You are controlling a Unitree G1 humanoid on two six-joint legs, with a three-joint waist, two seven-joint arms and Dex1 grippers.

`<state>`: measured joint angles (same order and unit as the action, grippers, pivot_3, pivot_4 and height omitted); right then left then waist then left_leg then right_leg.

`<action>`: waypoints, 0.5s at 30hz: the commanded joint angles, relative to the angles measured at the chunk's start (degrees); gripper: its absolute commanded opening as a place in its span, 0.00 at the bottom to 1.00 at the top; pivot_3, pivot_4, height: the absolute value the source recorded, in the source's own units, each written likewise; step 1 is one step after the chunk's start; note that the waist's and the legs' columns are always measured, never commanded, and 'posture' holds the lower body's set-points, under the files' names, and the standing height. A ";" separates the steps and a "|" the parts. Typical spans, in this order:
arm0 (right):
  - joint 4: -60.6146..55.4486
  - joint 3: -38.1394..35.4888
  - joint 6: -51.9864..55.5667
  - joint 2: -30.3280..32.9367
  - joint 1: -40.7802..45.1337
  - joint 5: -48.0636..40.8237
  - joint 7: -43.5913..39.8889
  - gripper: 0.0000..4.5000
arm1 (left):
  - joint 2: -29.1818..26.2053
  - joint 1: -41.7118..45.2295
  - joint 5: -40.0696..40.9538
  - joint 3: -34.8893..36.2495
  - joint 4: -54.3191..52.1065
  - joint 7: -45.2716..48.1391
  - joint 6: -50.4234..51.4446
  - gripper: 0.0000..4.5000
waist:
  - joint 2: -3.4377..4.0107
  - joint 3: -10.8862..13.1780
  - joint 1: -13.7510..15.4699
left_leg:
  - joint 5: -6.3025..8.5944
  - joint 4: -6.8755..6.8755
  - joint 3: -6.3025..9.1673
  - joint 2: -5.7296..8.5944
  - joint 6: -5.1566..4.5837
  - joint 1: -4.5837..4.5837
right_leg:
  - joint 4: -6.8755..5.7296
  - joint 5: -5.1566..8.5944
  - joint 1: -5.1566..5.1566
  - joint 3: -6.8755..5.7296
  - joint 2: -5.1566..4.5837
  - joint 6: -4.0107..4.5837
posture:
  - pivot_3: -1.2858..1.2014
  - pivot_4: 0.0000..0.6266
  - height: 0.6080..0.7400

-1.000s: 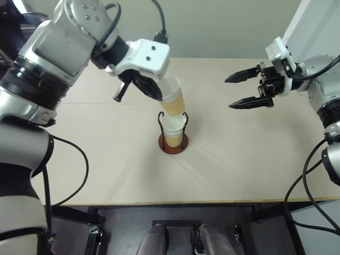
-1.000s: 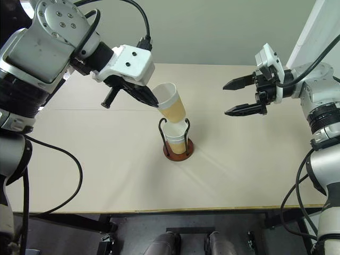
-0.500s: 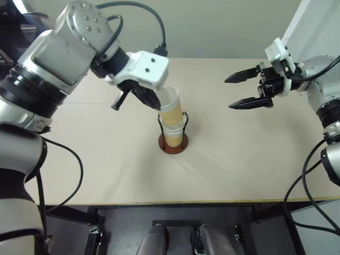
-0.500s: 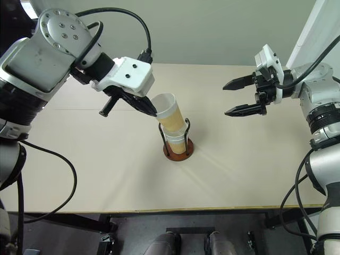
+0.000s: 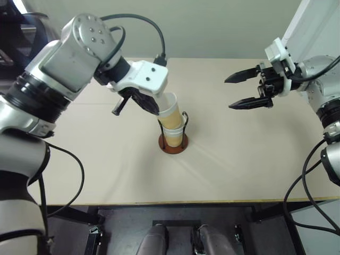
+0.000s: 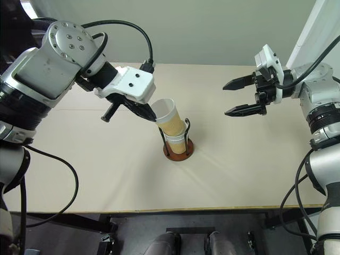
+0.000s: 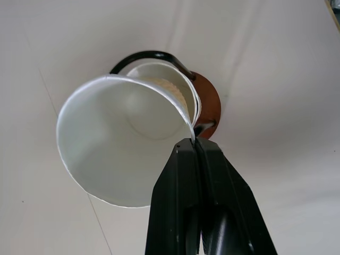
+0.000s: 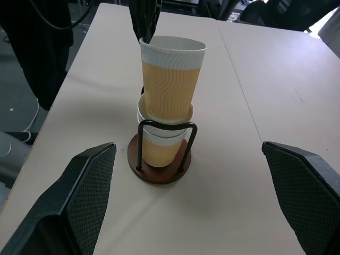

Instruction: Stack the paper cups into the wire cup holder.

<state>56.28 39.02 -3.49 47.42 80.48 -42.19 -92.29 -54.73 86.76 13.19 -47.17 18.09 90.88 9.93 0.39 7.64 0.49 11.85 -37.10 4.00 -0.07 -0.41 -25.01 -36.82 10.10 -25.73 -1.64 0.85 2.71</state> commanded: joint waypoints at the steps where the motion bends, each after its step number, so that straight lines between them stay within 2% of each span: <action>1: 0.03 -1.29 -1.01 0.18 1.94 0.16 -0.21 1.00 | 0.07 0.68 -1.47 3.15 0.25 1.62 -0.67 0.01 | 0.00 0.00 0.01 | 0.00 0.00 0.00 0.00 0.00 0.00 | 0.00 0.00 0.00 0.00 0.00 0.00 | 0.52 0.24 1.00; 7: 0.50 -1.84 -1.64 -0.17 2.00 0.55 -0.21 1.00 | 1.07 -0.14 -5.87 4.77 2.28 1.62 -2.93 0.01 | 0.00 0.00 0.00 | 0.00 0.00 0.00 0.00 0.00 0.01 | 0.00 0.00 0.00 0.00 0.00 0.00 | 0.52 0.24 1.00; 8: 0.61 -1.93 -1.72 -0.25 2.03 0.61 -0.21 1.00 | 1.19 -0.25 -6.45 4.87 2.56 1.62 -3.38 0.04 | 0.00 0.00 0.01 | 0.00 0.00 0.00 0.00 0.00 0.01 | 0.00 0.00 0.00 0.00 0.00 0.00 | 0.52 0.24 1.00; 11: 0.95 -2.19 -2.05 -0.44 2.12 0.80 -0.21 1.00 | 1.36 -0.53 -7.41 5.16 2.97 1.62 -4.45 0.21 | 0.00 0.00 -0.01 | 0.00 0.00 0.00 0.00 0.00 0.01 | -0.01 0.00 0.00 0.00 0.00 0.00 | 0.52 0.24 1.00; 15: 1.20 -2.32 -2.19 -0.51 2.18 0.95 -0.21 1.00 | 1.39 -0.53 -7.61 5.25 3.38 1.62 -4.98 0.53 | 0.00 0.00 0.03 | 0.00 0.00 0.00 0.00 0.00 0.00 | 0.00 0.00 0.00 0.00 0.00 0.00 | 0.52 0.24 1.00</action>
<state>57.83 38.87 -4.96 46.30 80.48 -40.90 -92.29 -52.98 85.84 5.74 -44.52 21.36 90.88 5.81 0.39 7.64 0.52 11.85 -37.10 4.00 -0.07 -0.41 -25.01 -36.82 10.10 -25.73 -1.64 0.85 2.71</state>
